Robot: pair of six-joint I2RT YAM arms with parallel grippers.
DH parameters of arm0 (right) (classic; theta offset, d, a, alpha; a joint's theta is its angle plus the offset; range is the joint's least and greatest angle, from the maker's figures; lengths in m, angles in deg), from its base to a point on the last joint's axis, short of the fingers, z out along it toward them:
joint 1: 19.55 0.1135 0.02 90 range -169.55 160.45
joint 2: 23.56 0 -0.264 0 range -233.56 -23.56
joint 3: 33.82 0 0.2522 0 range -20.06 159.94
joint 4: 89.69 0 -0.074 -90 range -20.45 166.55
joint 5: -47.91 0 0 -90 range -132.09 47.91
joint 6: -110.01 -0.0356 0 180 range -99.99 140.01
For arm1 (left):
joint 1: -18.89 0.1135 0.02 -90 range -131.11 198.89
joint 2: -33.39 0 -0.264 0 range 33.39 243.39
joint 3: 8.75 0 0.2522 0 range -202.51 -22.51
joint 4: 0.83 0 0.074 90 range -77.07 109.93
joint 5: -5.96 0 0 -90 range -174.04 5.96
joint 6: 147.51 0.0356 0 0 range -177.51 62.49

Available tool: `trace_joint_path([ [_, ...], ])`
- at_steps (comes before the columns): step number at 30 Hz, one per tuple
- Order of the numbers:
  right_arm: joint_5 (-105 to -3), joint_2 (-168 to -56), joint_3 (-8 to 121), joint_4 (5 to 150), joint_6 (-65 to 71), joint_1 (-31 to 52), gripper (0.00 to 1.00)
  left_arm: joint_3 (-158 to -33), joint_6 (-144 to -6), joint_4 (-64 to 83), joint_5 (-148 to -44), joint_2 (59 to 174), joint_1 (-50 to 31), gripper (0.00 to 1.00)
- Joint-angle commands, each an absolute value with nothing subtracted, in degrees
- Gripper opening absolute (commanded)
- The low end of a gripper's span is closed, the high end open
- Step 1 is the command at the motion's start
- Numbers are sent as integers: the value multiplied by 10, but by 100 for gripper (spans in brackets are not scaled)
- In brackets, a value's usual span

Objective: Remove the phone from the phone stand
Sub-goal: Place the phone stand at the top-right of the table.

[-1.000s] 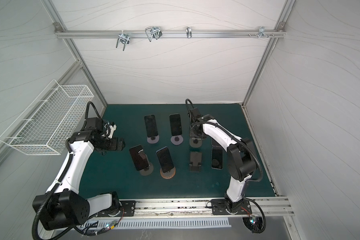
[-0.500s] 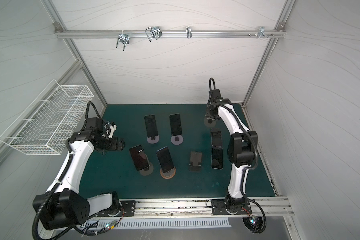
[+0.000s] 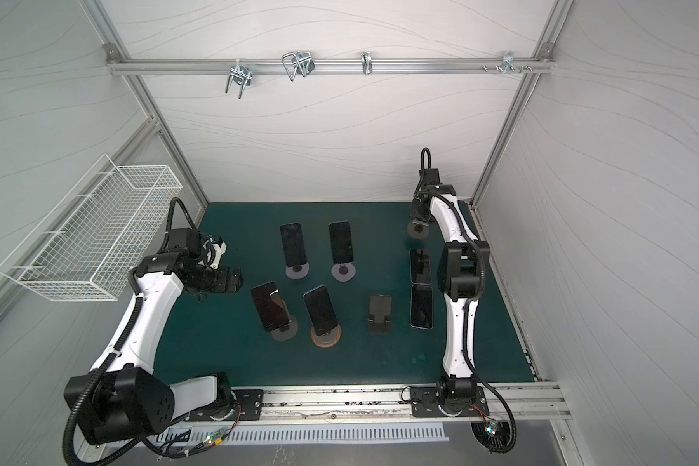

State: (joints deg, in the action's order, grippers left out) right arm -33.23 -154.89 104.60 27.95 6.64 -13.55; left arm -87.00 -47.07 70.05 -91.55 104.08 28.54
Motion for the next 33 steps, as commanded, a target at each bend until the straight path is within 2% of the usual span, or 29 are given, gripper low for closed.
trace_joint_path([
  [1, -344, -1573, 1058, 264, 80, -139, 58, -871, -461, 702, -914, 1046, 285, 100],
  [6, -344, -1592, 1057, 263, 80, -141, 61, -874, -462, 704, -914, 1047, 285, 100],
  [16, -347, -1538, 1058, 248, 86, -138, 84, -872, -463, 703, -913, 1045, 285, 100],
  [21, -338, -1461, 1025, 222, 83, -126, 88, -879, -465, 702, -908, 1050, 285, 100],
  [24, -328, -1392, 956, 235, 81, -109, 89, -884, -468, 701, -906, 1049, 285, 100],
  [33, -298, -1178, 759, 261, 61, 15, 89, -889, -473, 690, -890, 1058, 284, 100],
])
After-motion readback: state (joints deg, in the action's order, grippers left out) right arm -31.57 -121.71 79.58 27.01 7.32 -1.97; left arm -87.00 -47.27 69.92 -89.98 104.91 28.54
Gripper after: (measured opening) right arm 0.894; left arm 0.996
